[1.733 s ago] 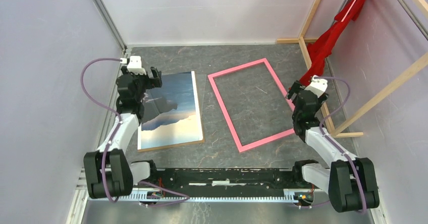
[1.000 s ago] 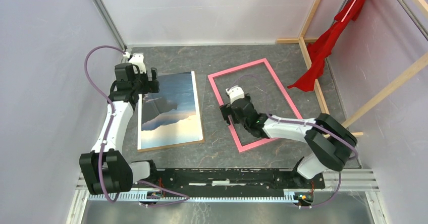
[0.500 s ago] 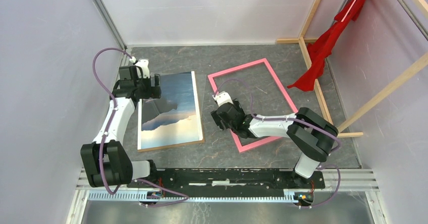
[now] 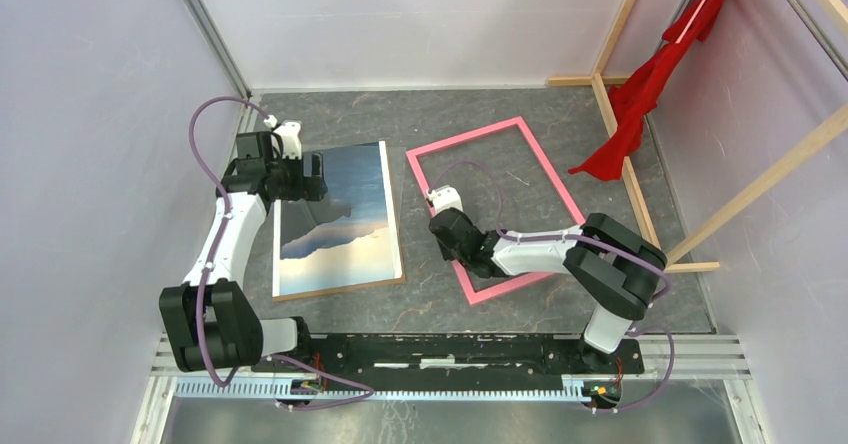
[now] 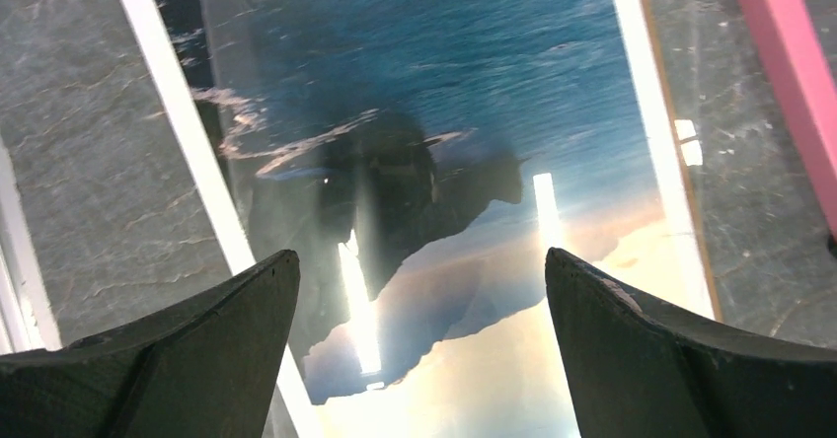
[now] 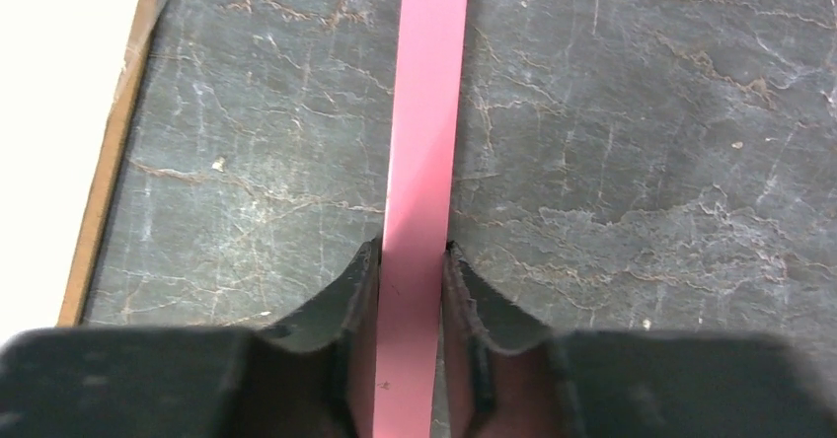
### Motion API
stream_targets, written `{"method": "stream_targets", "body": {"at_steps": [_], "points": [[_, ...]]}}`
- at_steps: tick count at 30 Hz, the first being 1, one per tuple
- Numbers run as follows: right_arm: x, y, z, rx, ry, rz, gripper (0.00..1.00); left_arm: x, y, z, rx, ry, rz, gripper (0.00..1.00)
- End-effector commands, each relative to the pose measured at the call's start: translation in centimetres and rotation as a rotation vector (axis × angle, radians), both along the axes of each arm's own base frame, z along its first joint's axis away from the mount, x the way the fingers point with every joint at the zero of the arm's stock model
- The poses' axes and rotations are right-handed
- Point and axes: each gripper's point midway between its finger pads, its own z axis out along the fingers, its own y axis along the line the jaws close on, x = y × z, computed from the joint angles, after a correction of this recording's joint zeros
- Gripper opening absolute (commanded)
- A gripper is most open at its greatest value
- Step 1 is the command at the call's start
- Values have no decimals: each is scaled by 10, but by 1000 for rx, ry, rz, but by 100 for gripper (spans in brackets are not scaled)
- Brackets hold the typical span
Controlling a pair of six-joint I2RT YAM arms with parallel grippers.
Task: Put the photo into the frame
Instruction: Turn over the photo frame at the center of the board.
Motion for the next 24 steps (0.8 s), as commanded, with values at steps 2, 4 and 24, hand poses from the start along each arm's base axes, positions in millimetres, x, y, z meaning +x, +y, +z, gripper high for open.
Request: {"method": "stream_targets", "body": {"at_steps": [2,4,24], "points": [[10,2,32,14,-25,-59,8,4,-26,31,-84,-78,-138,100],[17,8,59,71,-58,-95,0,4,-30,30,-100,-67,-153,100],[18,93,313,812,-5,-89,0,-6,-53,60,-157,-86,-238,100]]}}
